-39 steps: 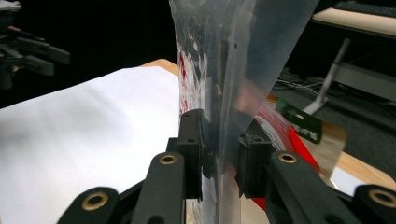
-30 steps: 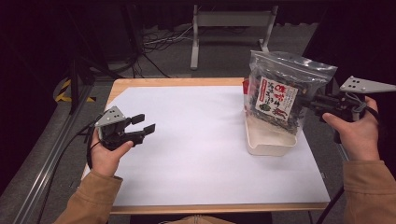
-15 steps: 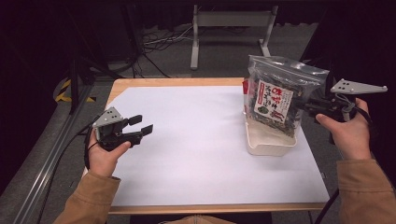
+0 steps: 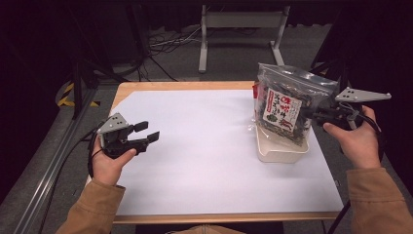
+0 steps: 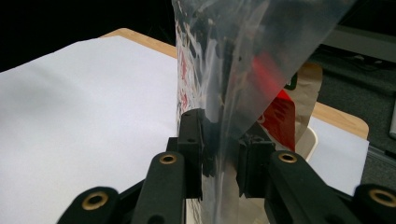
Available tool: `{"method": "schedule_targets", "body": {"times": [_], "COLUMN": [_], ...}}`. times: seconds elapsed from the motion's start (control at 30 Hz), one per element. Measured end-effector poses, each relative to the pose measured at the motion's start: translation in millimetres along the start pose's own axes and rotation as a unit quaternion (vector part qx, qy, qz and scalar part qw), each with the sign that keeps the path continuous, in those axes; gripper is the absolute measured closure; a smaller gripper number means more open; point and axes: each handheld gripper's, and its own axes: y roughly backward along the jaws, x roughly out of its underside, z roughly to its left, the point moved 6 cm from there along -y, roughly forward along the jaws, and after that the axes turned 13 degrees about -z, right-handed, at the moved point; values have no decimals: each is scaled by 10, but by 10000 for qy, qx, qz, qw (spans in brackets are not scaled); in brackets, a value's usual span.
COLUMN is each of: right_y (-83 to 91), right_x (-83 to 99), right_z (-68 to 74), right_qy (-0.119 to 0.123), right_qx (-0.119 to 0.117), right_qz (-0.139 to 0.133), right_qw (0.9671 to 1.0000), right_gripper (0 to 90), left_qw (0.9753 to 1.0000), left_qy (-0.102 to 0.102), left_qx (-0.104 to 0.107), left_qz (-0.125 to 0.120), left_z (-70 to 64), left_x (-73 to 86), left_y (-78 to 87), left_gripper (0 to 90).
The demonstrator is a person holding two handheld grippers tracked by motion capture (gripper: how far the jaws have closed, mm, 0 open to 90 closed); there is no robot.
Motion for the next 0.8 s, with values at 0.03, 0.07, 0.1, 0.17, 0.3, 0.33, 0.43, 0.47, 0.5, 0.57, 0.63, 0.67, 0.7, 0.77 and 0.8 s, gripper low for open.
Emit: {"method": "schedule_targets", "body": {"times": [0.03, 0.07, 0.1, 0.17, 0.3, 0.33, 0.43, 0.47, 0.5, 0.57, 0.63, 0.67, 0.7, 0.77, 0.8], "right_y": [3, 5, 7, 24, 39, 32, 13, 1, -7, -29, -33, -31, -28, -6, 10], "right_x": [13, 25, 36, 41, 34, 41, 52, 58, 67, 89, 94, 96, 94, 65, 49], "right_z": [-2, -2, -3, -2, 9, 23, 45, 52, 56, 65, 70, 72, 73, 74, 73], "right_qy": [-17, -10, 3, 21, 23, 44, 98, 119, 146, 168, 165, 139, 141, 182, 203], "right_qx": [-4, -7, 5, 50, 129, 126, 158, 165, 165, 202, 198, 205, 212, 209, 217], "right_qz": [9, 35, 63, 119, 199, 241, 313, 342, 377, 454, 503, 550, 591, 675, 713], "right_qw": [10000, 10000, 10000, 9999, 9997, 9996, 9993, 9992, 9990, 9986, 9984, 9982, 9979, 9973, 9970], "right_gripper": [742, 742, 743, 744, 746, 746, 747, 748, 748, 750, 751, 751, 751, 751, 751], "left_qw": [10000, 10000, 10000, 10000, 10000, 10000, 10000, 10000, 10000, 10000, 10000, 10000, 10000, 10000, 10000], "left_qy": [-6, -8, -9, -10, -18, -23, -13, -22, -16, -15, -28, -32, -32, -2, -2], "left_qx": [3, 0, -1, -5, -6, -5, 5, 3, 5, 6, 5, 3, -1, 6, 6], "left_qz": [0, 8, 13, 20, 37, 41, 64, 63, 68, 69, 73, 80, 81, 82, 82], "left_z": [1, 2, 3, 4, 4, 5, 3, 2, 0, -1, 2, 3, 3, -2, -2], "left_x": [1, 3, 4, 6, 10, 11, 15, 15, 15, 16, 17, 19, 20, 25, 25], "left_y": [-2, -1, -1, 1, 3, 3, 2, 2, 2, 3, 1, 0, -2, -4, -4], "left_gripper": [403, 403, 403, 402, 402, 401, 401, 401, 401, 401, 401, 400, 401, 401, 401]}}
